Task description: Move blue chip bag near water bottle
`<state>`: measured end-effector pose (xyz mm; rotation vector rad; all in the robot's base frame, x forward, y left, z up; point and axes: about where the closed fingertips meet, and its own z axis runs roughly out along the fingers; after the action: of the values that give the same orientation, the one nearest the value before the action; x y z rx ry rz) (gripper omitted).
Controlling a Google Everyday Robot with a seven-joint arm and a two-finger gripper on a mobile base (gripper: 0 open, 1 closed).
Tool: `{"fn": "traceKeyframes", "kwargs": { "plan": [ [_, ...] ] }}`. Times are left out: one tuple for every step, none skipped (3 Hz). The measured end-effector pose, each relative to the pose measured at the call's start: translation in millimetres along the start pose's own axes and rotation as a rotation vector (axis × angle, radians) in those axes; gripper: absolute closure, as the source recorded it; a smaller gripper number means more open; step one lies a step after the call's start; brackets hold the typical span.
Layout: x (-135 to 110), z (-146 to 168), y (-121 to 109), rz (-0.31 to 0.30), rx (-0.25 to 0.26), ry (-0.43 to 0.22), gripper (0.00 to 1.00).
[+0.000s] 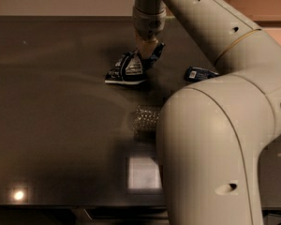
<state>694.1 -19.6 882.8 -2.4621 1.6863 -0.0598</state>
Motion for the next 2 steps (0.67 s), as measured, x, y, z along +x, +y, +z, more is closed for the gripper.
{"fn": "traceKeyframes", "kwargs": {
  "plan": [
    [20.2,-20.5,14.9,0.057,0.02,-0.008,1.0],
    [44.9,-32.1,37.1,0.082,0.029,-0.027,1.0]
  ]
}}
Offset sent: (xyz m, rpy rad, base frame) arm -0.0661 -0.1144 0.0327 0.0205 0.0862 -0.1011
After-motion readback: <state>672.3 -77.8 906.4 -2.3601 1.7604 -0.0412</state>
